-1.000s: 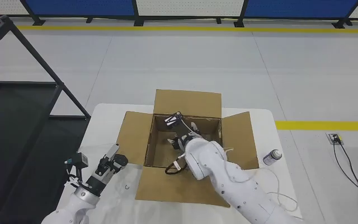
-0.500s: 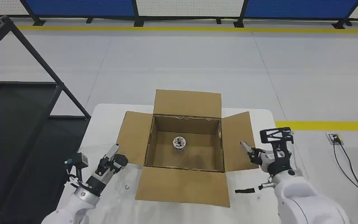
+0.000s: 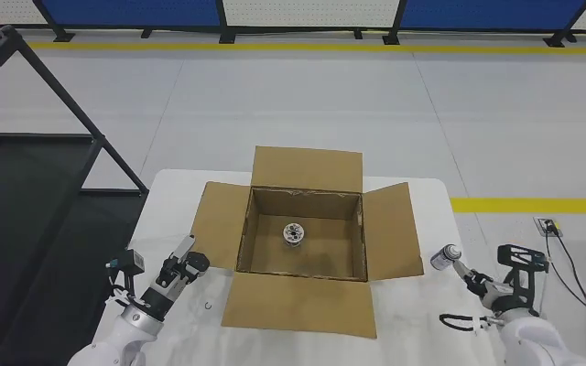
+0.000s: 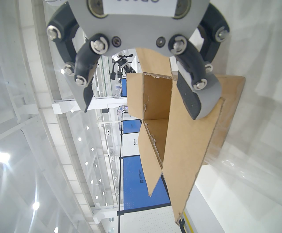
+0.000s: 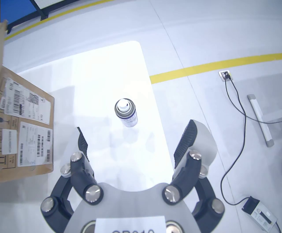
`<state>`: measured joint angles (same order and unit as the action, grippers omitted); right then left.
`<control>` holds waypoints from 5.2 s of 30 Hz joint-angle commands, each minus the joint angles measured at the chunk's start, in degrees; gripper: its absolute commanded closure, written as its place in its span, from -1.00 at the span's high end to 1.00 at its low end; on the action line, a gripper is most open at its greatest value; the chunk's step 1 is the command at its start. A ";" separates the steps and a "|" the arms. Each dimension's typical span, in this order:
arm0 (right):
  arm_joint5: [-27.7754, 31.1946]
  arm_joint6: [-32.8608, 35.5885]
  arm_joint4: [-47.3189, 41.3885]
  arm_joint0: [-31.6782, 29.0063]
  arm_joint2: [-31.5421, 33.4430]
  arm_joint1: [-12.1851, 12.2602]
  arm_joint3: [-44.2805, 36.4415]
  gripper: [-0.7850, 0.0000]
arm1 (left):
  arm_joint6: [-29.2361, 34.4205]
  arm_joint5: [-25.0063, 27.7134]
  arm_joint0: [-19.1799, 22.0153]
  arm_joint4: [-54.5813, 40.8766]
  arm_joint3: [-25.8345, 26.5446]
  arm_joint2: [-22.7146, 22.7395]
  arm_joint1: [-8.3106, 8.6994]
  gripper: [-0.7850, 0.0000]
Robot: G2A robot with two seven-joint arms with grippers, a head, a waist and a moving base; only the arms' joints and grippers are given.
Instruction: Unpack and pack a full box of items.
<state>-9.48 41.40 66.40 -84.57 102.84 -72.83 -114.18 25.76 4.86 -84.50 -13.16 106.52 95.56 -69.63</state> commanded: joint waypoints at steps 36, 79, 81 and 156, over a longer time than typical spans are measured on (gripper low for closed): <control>-2.83 1.66 0.88 14.33 -6.81 0.56 12.95 -1.00 | 0.00 0.00 0.00 0.00 0.00 0.00 0.00 1.00; 1.03 20.06 11.53 49.77 -54.88 -8.70 28.09 -1.00 | 0.00 0.00 0.00 0.00 0.00 0.00 0.00 1.00; 0.62 18.79 10.82 50.01 -55.36 -9.19 30.76 -1.00 | 0.00 0.00 0.00 0.00 0.00 0.00 0.00 1.00; 9.43 10.31 -20.56 25.65 -12.63 -6.53 2.64 1.00 | 0.00 0.00 0.00 0.00 0.00 0.00 0.00 1.00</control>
<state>-0.09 51.63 47.53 -58.65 88.53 -79.48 -111.70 25.76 4.86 -84.50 -13.16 106.52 95.56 -69.63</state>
